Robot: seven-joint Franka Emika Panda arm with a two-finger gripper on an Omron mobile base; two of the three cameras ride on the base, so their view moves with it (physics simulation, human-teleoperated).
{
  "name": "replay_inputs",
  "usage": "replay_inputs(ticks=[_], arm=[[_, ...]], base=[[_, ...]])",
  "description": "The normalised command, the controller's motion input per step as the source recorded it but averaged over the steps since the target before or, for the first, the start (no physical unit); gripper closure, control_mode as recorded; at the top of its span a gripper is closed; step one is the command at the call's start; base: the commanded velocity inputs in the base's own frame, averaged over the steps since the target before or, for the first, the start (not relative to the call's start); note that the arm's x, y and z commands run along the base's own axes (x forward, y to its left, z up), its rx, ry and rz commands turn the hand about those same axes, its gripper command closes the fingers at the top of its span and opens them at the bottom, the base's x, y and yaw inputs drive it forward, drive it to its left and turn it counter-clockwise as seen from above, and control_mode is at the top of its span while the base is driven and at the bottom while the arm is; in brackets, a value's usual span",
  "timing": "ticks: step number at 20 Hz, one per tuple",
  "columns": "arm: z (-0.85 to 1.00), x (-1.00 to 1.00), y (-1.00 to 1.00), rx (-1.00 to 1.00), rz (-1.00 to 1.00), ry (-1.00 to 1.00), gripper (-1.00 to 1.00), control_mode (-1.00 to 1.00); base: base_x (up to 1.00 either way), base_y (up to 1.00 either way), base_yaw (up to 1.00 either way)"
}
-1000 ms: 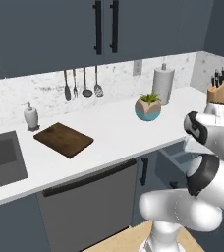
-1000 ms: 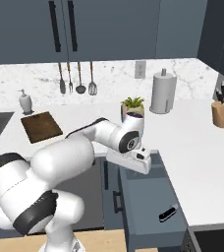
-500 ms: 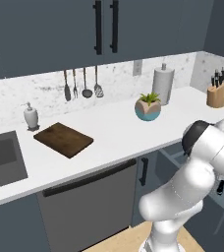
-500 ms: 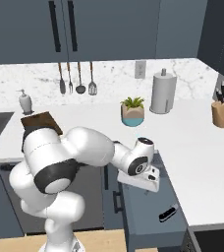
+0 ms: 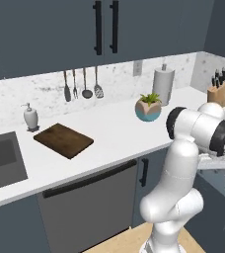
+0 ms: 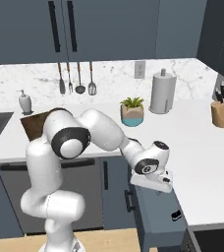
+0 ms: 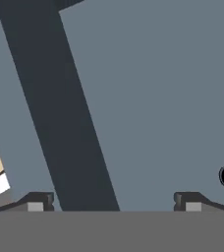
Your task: Pick up the knife from the drawer and place it on the cutting board. Then place the meat from the plate to the cutting board.
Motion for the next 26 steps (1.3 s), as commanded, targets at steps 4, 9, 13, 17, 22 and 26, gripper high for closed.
replay_inputs(ticks=[4,9,13,17,22,26], arm=[[-0.6,-0.17,0.73,0.09,0.11,0.09,-1.0,-1.0],[-0.56,-0.36,1.0,0.06,0.12,0.13,-1.0,-1.0],[-0.59,-0.31,1.0,0.0,0.13,0.15,-1.0,-1.0],[-0.55,-0.44,1.0,0.0,0.14,0.14,-1.0,-1.0],[-0.34,-0.91,1.0,-0.01,0.11,-0.01,-1.0,-1.0],[-0.13,-1.0,1.0,-0.06,0.02,-0.16,-1.0,-1.0]], base=[[0.0,0.0,0.0],[0.0,0.0,0.0],[0.0,0.0,0.0],[0.0,0.0,0.0],[0.0,0.0,0.0],[0.0,0.0,0.0]])
